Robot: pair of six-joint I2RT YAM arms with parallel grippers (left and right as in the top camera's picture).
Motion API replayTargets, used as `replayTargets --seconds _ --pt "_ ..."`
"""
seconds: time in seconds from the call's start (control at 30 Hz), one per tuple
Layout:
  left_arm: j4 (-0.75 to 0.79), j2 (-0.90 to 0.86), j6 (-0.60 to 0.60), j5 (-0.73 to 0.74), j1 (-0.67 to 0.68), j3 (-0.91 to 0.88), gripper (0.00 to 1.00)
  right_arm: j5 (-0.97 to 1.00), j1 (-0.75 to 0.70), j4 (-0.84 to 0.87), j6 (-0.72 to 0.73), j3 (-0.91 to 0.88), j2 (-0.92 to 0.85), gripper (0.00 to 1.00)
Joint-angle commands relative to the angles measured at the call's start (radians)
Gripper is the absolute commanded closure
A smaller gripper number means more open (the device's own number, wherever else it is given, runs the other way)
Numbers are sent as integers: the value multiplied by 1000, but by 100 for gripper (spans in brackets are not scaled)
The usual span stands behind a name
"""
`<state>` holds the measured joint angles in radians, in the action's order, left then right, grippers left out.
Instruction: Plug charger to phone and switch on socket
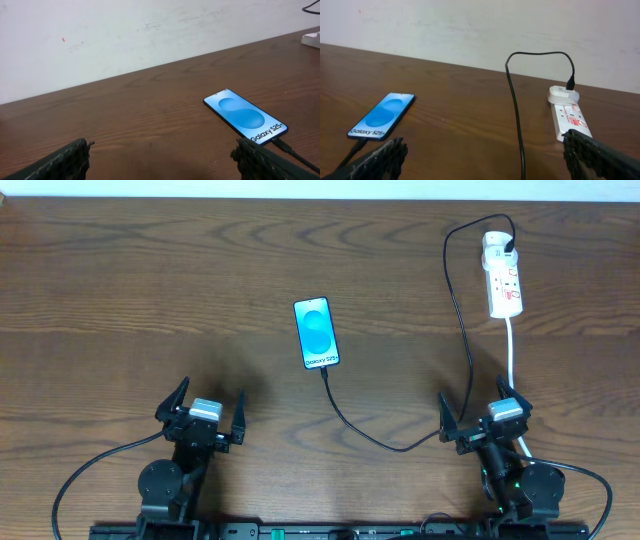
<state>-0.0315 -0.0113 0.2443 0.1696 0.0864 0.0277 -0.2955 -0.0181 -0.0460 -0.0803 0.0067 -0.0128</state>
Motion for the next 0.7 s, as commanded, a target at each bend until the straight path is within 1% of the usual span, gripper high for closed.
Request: replayTargets --seconds 0.0,0.67 --pt "-24 0 17 -5 -5 -24 7 1 6 -6 12 -1 4 1" --pt "-24 0 17 -5 -5 -24 7 1 6 -6 12 -1 4 1"
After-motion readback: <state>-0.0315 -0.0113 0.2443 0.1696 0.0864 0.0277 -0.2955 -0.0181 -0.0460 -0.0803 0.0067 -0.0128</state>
